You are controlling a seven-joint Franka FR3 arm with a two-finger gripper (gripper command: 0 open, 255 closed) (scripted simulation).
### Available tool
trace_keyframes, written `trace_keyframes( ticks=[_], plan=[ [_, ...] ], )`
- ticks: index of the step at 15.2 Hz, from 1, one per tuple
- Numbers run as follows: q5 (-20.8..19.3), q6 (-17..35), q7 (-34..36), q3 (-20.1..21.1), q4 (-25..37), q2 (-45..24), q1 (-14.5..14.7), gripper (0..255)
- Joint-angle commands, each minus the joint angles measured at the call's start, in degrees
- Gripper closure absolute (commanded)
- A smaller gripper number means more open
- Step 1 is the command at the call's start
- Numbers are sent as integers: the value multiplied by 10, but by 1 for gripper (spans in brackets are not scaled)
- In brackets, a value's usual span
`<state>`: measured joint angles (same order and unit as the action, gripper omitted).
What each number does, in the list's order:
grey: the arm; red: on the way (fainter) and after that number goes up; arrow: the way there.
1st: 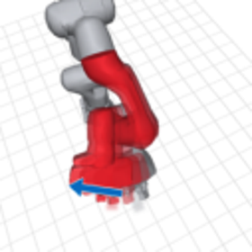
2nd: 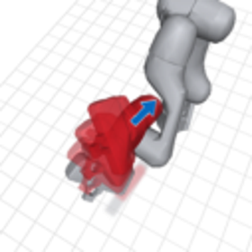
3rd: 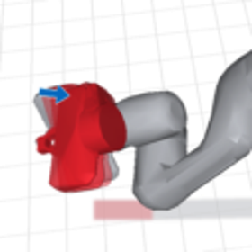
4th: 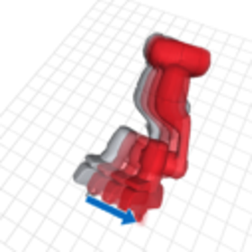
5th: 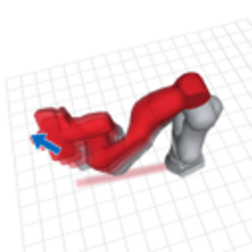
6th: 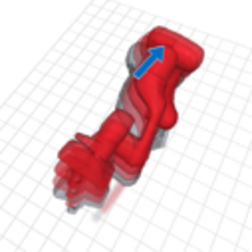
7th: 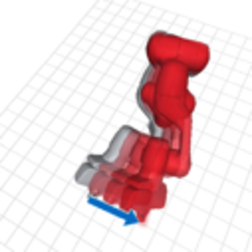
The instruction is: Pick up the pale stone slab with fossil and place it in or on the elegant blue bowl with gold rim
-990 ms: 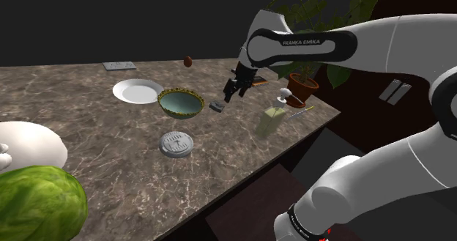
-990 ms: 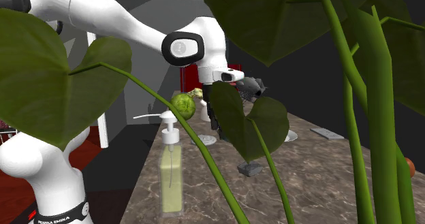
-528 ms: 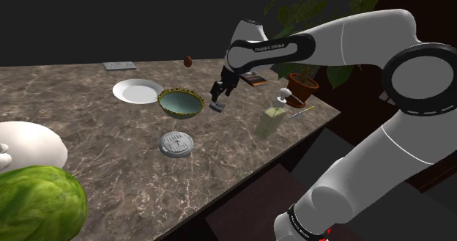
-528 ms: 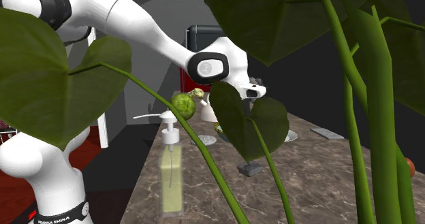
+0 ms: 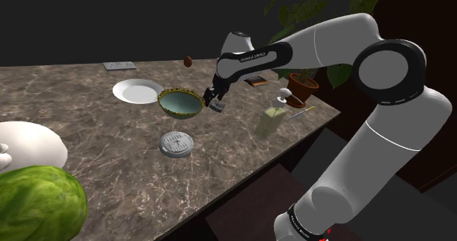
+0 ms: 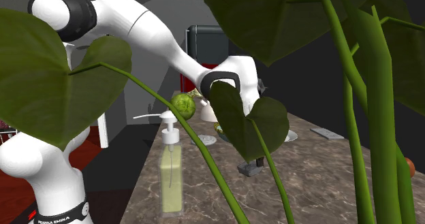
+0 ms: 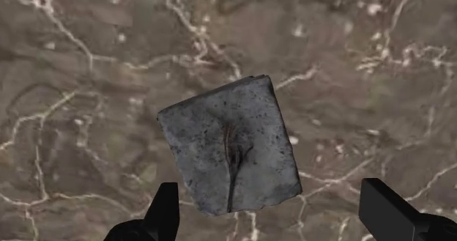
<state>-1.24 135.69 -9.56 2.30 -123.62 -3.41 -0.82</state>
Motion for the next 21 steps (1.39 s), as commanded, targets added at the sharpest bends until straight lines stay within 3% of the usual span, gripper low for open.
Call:
trace_keyframes(
  ticks=[1, 10, 11, 21],
  plan=[
    [-1, 14, -1, -1, -2, -11, -1, 0],
    [-1, 18, 0, -1, -3, -14, -1, 0],
    [-1, 18, 0, -1, -3, -14, -1, 255],
    [0, 10, -1, -1, 0, -10, -1, 255]
  ],
)
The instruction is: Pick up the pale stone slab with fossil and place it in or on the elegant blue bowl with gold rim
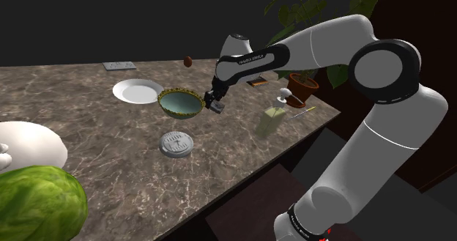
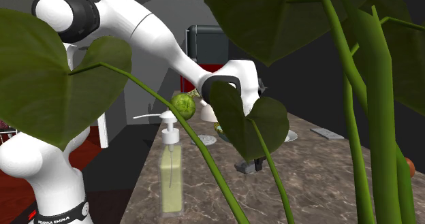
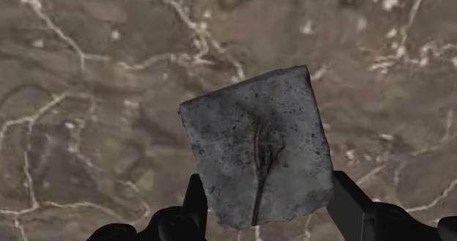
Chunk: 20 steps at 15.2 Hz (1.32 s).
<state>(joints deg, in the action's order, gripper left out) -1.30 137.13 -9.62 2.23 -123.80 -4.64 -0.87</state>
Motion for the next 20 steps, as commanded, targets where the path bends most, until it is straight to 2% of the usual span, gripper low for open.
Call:
trace_keyframes(
  ticks=[1, 20],
  plan=[
    [1, -11, -1, 0, 5, 6, 0, 255],
    [5, -153, -5, 0, 92, 61, 0, 255]
  ],
)
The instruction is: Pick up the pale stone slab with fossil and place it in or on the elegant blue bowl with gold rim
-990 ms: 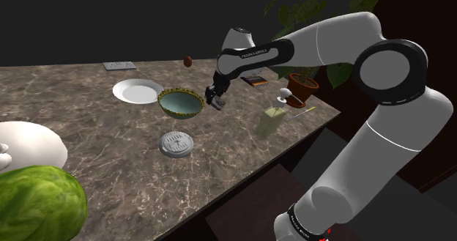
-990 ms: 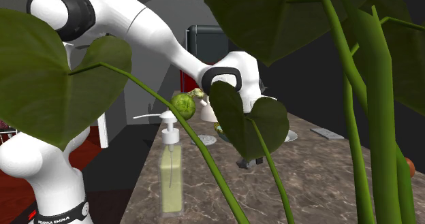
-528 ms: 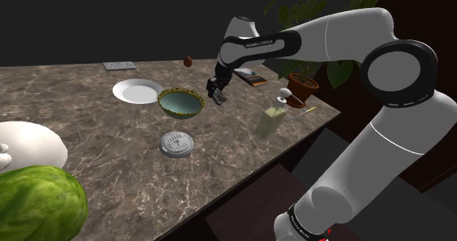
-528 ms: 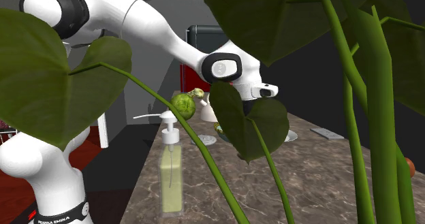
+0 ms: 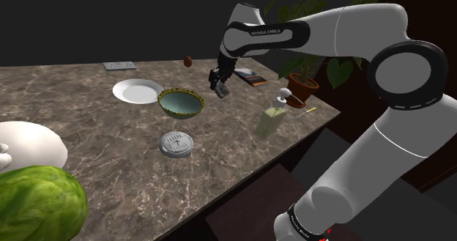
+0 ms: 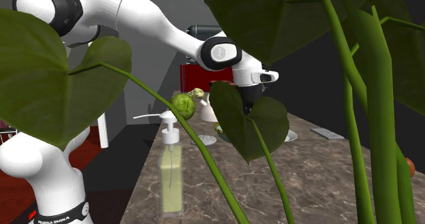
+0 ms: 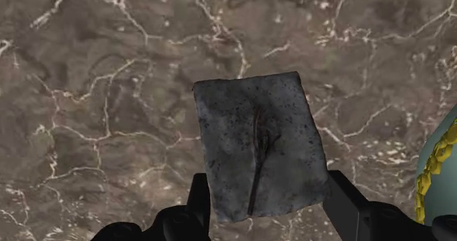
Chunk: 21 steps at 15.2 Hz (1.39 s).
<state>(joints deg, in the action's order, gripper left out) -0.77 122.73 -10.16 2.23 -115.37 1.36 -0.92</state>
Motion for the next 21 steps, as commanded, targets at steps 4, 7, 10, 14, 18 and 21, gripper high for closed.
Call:
trace_keyframes(
  ticks=[4, 7, 10, 14, 18, 21],
  plan=[
    [1, -39, 0, 0, 31, 7, 0, 255],
    [1, -61, -1, 0, 51, 10, 0, 255],
    [1, -84, -1, 0, 71, 13, 0, 255],
    [-3, -94, 27, 15, 83, 10, 13, 255],
    [-12, -97, 84, 43, 98, -3, 39, 255],
    [-20, -101, 127, 63, 116, -19, 58, 255]
  ],
)
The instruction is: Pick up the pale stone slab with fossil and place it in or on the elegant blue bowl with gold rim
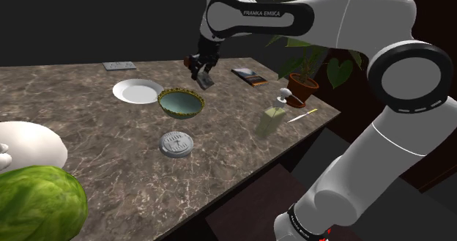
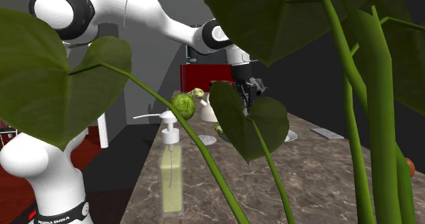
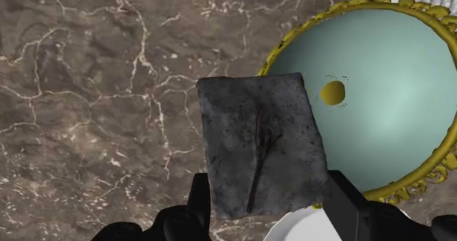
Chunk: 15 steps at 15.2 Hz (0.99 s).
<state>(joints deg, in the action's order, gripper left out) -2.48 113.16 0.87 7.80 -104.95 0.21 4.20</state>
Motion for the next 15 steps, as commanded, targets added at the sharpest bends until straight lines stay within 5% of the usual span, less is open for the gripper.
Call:
trace_keyframes(
  ticks=[1, 5, 15],
  plan=[
    [-6, -7, 30, 14, 19, -13, 14, 255],
    [-24, -19, 94, 42, 62, -49, 46, 255],
    [-28, 56, 100, 41, -5, -58, 46, 255]
  ],
)
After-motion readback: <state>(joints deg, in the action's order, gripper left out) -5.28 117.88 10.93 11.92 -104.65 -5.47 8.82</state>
